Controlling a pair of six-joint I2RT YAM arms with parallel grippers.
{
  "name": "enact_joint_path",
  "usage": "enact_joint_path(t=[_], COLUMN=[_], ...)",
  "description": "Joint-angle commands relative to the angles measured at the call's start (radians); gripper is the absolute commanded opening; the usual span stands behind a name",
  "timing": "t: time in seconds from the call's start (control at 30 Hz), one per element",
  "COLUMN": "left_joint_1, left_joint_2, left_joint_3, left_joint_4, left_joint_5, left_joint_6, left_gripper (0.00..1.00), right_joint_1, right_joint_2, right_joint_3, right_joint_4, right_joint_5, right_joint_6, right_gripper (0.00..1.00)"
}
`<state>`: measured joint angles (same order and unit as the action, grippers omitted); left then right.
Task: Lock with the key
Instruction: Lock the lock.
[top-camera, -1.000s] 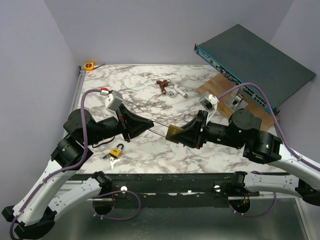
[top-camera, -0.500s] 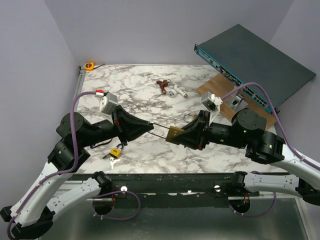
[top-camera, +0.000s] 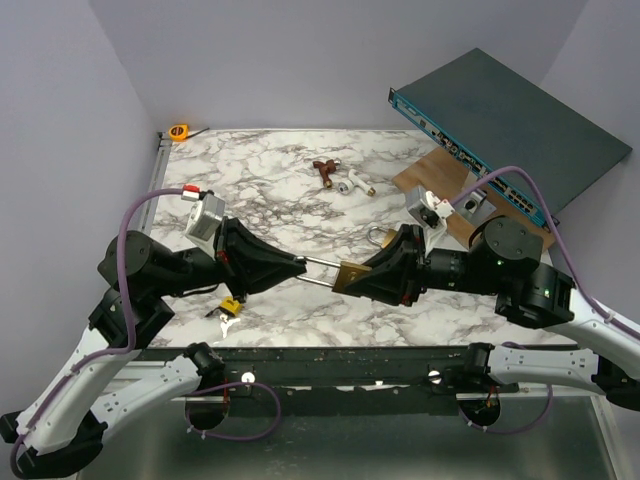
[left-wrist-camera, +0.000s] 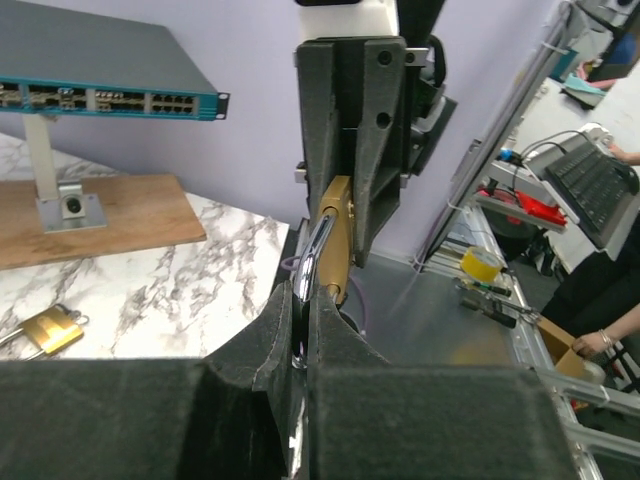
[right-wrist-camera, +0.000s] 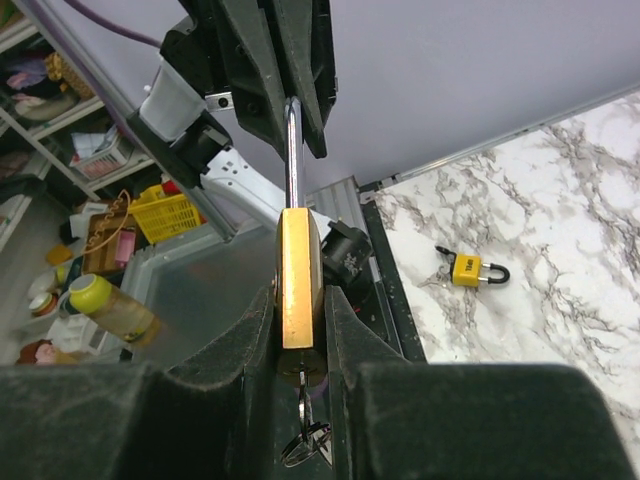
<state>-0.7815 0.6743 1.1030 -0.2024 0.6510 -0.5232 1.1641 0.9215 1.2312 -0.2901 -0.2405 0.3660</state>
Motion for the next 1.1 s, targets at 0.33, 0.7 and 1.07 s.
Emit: enact_joint_path(t=[0.33, 0.7, 1.07], left_joint_1=[-0.107, -0.121, -0.145], left_joint_2=[0.078, 0.103, 0.108], left_joint_3=[-0.03, -0.028, -0.075], left_joint_4=[-0.101, -0.203, -0.162], left_joint_5=[0.282, 0.171, 0.103], left_joint_6=[-0.029, 0.025, -0.012], left_gripper=[0.0, 0.0, 0.0], right_joint_1=[-0.012, -0.011, -0.012], right_joint_2=[0.14, 0.17, 0.19], right_joint_3=[0.046, 0.069, 0.069], right_joint_4=[0.312, 0.337, 0.371], right_joint_5=[0.122, 0.12, 0.126], right_joint_6=[-0.012, 0.013, 0.038], right_gripper=[0.01, 0.01, 0.01])
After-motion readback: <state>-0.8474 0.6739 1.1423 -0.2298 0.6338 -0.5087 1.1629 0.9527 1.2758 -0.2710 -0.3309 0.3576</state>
